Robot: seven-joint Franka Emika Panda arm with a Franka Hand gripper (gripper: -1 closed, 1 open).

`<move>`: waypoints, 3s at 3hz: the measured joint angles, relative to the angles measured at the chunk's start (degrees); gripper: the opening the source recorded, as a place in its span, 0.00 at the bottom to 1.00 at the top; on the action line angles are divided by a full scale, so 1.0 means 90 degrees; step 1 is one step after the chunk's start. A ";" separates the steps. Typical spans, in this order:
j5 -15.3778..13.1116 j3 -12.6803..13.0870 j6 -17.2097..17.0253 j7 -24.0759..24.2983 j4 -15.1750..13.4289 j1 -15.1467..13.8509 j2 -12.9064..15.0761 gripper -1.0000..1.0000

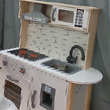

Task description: Play with the kitchen

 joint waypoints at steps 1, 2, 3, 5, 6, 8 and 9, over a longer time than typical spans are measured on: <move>-0.0016 0.0205 0.0003 -0.0711 0.0111 -0.0257 -0.0049 1.00; -0.0075 0.0395 0.0003 -0.1464 0.0207 -0.0501 -0.0103 1.00; -0.0114 0.0500 0.0007 -0.2233 0.0314 -0.0682 -0.0174 1.00; -0.0124 0.0570 0.0099 -0.3660 0.0412 -0.0889 -0.0292 1.00; -0.0124 0.0726 0.0217 -0.4195 0.0399 -0.1170 -0.0391 1.00; -0.0124 0.1363 0.0717 -0.4238 0.0729 -0.2170 -0.0593 1.00; -0.0120 0.1655 0.0953 -0.4232 0.1008 -0.2609 -0.0610 1.00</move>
